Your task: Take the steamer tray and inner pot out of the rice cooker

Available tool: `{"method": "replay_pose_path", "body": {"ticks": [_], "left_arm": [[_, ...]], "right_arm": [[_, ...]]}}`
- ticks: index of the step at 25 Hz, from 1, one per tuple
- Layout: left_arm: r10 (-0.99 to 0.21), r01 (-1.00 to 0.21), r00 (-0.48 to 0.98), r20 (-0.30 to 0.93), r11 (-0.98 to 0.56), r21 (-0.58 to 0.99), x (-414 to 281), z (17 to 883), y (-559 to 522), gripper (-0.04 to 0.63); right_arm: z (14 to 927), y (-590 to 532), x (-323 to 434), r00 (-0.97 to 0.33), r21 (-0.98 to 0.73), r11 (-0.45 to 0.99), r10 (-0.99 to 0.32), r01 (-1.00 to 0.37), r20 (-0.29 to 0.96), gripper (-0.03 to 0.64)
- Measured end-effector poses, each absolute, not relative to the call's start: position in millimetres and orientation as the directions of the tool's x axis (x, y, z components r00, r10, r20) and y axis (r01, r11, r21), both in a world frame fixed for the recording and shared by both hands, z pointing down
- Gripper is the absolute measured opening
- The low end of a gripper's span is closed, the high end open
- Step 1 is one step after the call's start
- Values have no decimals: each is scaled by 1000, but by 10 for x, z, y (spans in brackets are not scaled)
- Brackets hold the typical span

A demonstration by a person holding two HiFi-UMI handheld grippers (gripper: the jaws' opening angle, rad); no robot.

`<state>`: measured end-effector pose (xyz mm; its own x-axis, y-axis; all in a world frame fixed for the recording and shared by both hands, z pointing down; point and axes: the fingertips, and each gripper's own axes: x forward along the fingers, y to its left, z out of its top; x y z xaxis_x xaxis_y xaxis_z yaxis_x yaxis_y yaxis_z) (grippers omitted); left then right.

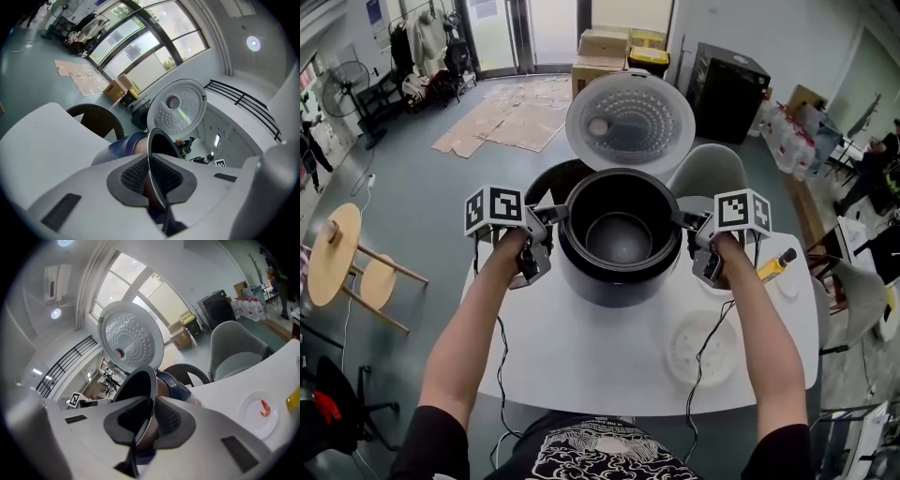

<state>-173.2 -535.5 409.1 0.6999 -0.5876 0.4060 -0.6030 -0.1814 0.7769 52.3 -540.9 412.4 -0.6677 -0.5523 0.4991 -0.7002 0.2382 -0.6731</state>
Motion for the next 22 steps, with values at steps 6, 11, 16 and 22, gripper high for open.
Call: {"method": "replay_pose_path", "body": {"ticks": [6, 11, 16, 22], "left_arm": [[-630, -586, 701, 334, -242, 773, -1686, 3724, -5210, 29], [-675, -611, 676, 296, -288, 738, -1673, 3374, -5028, 28], [-724, -627, 642, 251, -308, 715, -1853, 3021, -4781, 28], [-779, -659, 591, 209, -317, 682, -1962, 2782, -4276, 28]], "right_arm": [[3832, -5291, 569, -673, -660, 286, -582, -695, 457, 57], [3488, -5163, 579, -673, -627, 344, -613, -699, 414, 55], [3126, -4985, 387, -697, -608, 408, -615, -681, 368, 56], [2911, -4625, 256, -741, -583, 493, -589, -646, 323, 57]]}}
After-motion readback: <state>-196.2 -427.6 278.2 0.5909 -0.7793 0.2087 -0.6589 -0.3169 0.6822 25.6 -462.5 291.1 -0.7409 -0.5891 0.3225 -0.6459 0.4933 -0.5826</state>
